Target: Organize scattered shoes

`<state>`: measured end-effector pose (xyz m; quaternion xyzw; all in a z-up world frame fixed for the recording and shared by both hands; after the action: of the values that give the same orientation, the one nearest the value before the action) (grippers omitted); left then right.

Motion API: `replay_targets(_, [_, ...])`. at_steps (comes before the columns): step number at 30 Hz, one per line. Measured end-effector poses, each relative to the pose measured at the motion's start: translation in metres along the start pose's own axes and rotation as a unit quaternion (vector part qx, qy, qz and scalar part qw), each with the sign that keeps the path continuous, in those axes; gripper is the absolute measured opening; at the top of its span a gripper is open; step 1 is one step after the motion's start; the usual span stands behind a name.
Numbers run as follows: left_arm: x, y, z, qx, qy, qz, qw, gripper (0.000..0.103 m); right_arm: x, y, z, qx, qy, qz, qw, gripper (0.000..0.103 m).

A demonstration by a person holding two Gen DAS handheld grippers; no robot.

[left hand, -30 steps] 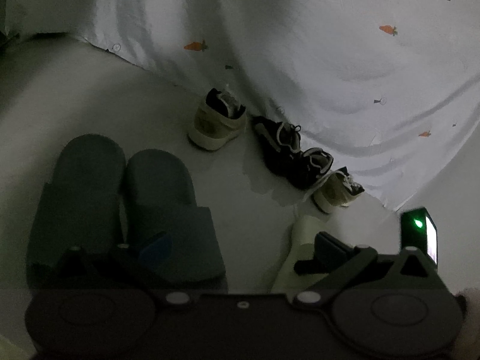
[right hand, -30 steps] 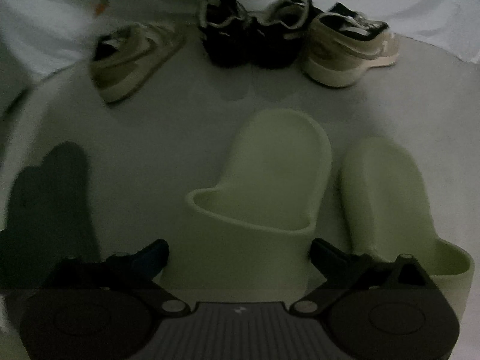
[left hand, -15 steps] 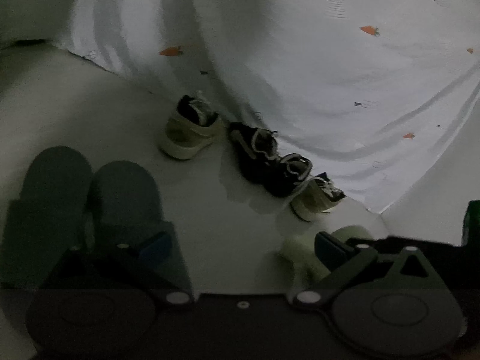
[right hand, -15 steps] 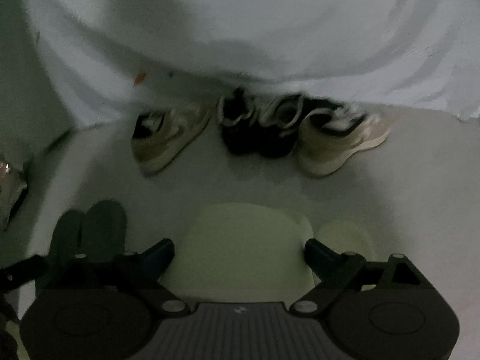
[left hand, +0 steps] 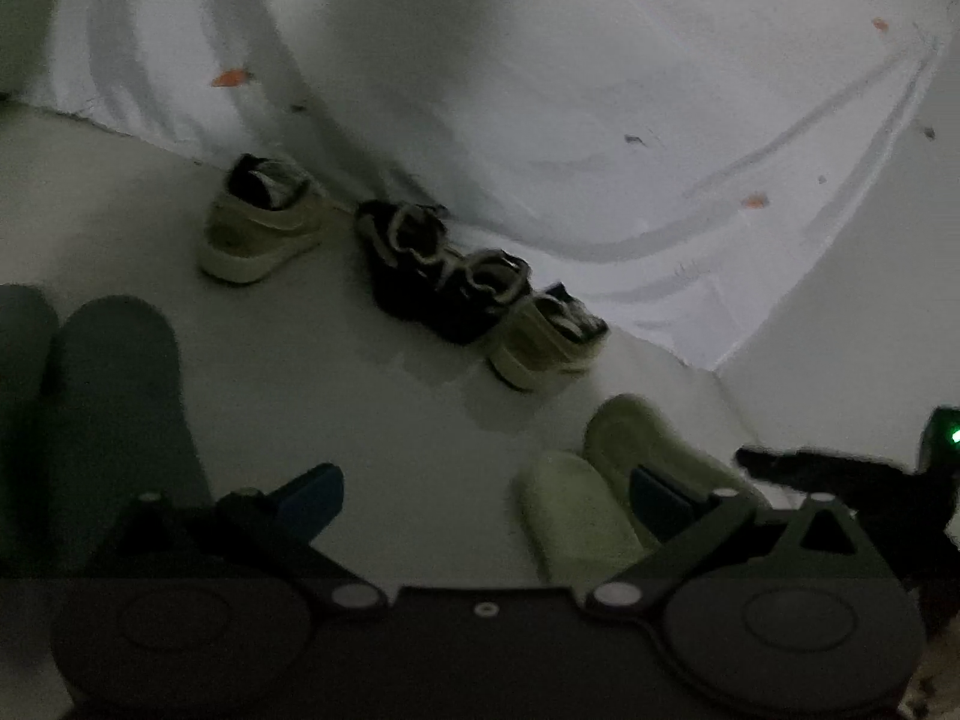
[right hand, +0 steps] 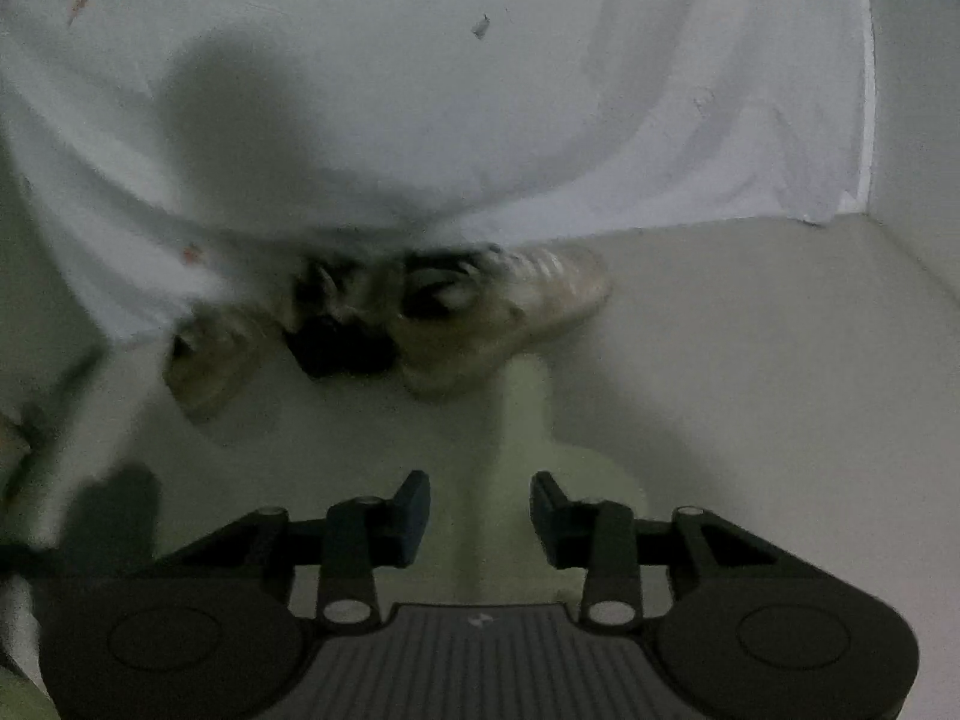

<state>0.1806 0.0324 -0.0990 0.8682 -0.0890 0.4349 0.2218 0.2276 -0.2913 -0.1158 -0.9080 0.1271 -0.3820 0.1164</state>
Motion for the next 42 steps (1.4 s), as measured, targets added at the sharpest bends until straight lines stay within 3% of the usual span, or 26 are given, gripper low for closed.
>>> replay_targets(2, [0.001,0.007,0.001,0.0,0.001,0.009,1.0,0.103,-0.01,0.01,0.004,0.019,-0.011,0.033,0.999,0.07])
replay_targets(7, [-0.004,0.018,0.007,0.003,-0.016,0.015,0.9998,0.103,-0.016,0.034,0.01,0.027,0.0,0.076,0.997,0.07])
replay_targets(9, [-0.005,0.024,0.007,0.007,-0.018,0.025,0.9995,0.103,-0.007,0.046,0.003,-0.002,0.036,0.073,0.997,0.071])
replay_targets(11, [-0.005,0.027,0.007,0.009,-0.021,0.025,0.9994,0.103,0.001,0.061,-0.004,-0.018,0.062,0.079,0.995,0.08])
replay_targets(13, [-0.008,0.029,0.007,0.012,-0.025,0.025,0.9993,0.103,0.006,0.084,-0.011,-0.036,0.081,0.096,0.991,0.082])
replay_targets(17, [-0.011,0.033,0.009,0.018,-0.033,0.027,0.9989,0.103,-0.003,0.128,-0.014,-0.052,0.07,0.148,0.985,0.083])
replay_targets(19, [-0.012,0.035,0.011,0.017,-0.034,0.026,0.9989,0.103,-0.017,0.139,-0.006,-0.027,0.042,0.178,0.983,0.085])
replay_targets(20, [-0.012,0.038,0.012,0.017,-0.036,0.027,0.9988,0.103,-0.026,0.144,-0.001,-0.013,0.029,0.198,0.98,0.094])
replay_targets(22, [-0.012,0.041,0.015,0.016,-0.039,0.031,0.9986,0.103,-0.038,0.153,0.004,0.011,0.024,0.246,0.969,0.098])
replay_targets(24, [-0.011,0.049,0.017,0.012,-0.042,0.041,0.9982,0.103,-0.048,0.16,0.014,0.045,0.014,0.315,0.948,0.099])
replay_targets(26, [-0.011,0.053,0.019,0.009,-0.044,0.047,0.9979,0.103,-0.051,0.157,0.018,0.058,0.008,0.329,0.943,0.099])
replay_targets(28, [-0.011,0.056,0.021,0.007,-0.045,0.051,0.9977,0.103,-0.05,0.147,0.021,0.057,0.006,0.307,0.95,0.093])
replay_targets(29, [-0.011,0.059,0.021,0.005,-0.046,0.054,0.9974,0.103,-0.046,0.135,0.023,0.06,0.002,0.28,0.958,0.08])
replay_targets(30, [-0.011,0.062,0.022,0.005,-0.047,0.059,0.9972,0.103,-0.043,0.124,0.024,0.061,-0.001,0.254,0.965,0.077])
replay_targets(32, [-0.01,0.064,0.021,0.005,-0.046,0.064,0.9969,0.103,-0.038,0.11,0.025,0.036,-0.007,0.209,0.977,0.058])
replay_targets(36, [-0.011,0.065,0.02,0.007,-0.044,0.065,0.9969,0.103,-0.022,0.073,0.023,-0.028,0.014,0.056,0.998,0.056])
replay_targets(39, [-0.01,0.062,0.018,0.01,-0.039,0.062,0.9972,0.103,-0.01,0.049,0.021,-0.085,0.035,-0.055,0.994,0.055])
replay_targets(40, [-0.01,0.061,0.017,0.012,-0.038,0.061,0.9973,0.103,-0.007,0.049,0.022,-0.095,0.038,-0.066,0.993,0.054])
replay_targets(41, [-0.01,0.061,0.016,0.013,-0.035,0.06,0.9975,0.103,-0.001,0.044,0.02,-0.133,0.052,-0.111,0.983,0.054])
replay_targets(42, [-0.01,0.06,0.015,0.014,-0.034,0.059,0.9976,0.103,0.001,0.045,0.02,-0.145,0.059,-0.129,0.979,0.054])
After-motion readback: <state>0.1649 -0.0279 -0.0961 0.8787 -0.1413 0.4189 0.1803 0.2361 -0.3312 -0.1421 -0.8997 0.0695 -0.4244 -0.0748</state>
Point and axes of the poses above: each gripper's, at about its wrist camera, not at the fingertips, and z roughly the way its jaws point, y to its right, x to its top, the point moved 10 cm from there along z, roughly the way its jaws point, and after that the axes turned 10 degrees about z, right-handed, at the moved point
